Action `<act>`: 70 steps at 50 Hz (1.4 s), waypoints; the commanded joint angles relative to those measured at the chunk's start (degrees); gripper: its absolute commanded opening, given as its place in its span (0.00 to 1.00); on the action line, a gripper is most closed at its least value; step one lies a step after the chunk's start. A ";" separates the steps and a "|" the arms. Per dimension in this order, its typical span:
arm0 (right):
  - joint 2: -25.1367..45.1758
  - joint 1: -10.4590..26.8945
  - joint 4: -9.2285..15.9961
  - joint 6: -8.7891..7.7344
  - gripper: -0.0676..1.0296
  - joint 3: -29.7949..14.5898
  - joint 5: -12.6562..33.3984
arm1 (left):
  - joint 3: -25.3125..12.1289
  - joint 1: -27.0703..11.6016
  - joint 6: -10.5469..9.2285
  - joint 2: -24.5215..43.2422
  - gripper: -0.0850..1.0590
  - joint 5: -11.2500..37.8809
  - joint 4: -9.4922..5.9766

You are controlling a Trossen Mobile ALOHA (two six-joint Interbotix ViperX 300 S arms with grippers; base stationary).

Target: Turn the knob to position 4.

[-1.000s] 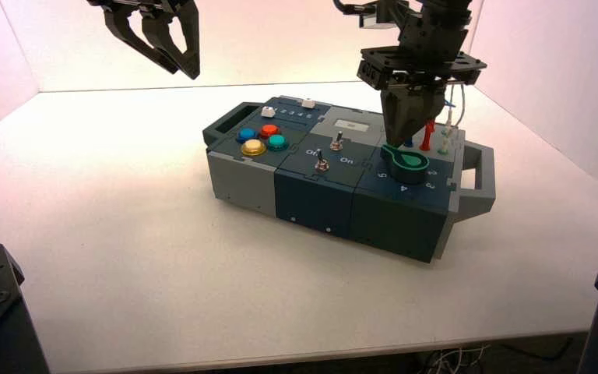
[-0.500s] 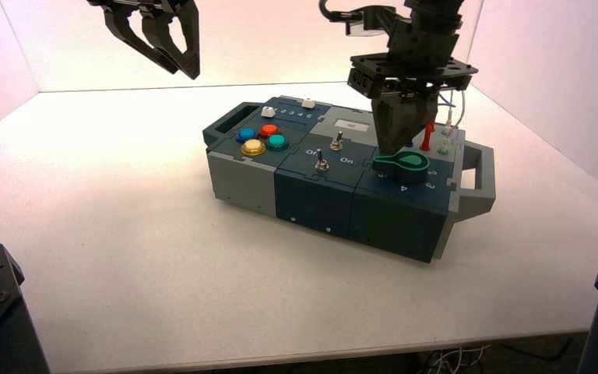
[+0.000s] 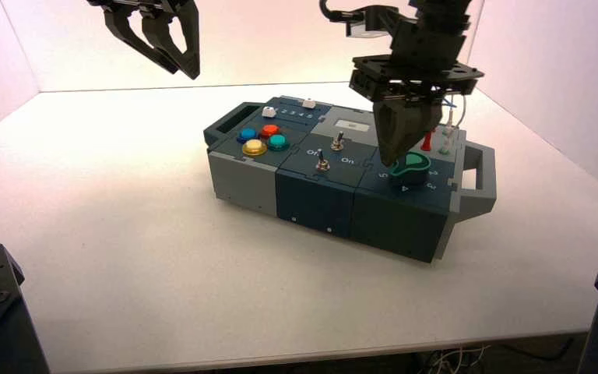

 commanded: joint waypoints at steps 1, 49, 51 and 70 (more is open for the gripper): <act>-2.20 -0.44 -0.35 -0.18 0.04 0.18 0.18 | -1.58 -0.35 0.26 -0.97 0.52 -0.26 0.00; -12.30 -0.44 0.18 0.53 0.04 5.71 7.21 | -1.58 -0.35 0.26 -0.97 0.52 0.00 0.09; -12.30 -0.44 0.18 0.62 0.04 6.50 7.03 | -1.58 -0.35 0.26 -1.05 0.52 0.00 0.09; -9.76 -0.44 0.26 0.62 0.04 7.73 4.92 | -1.49 -0.26 0.26 -1.32 0.52 -0.09 0.09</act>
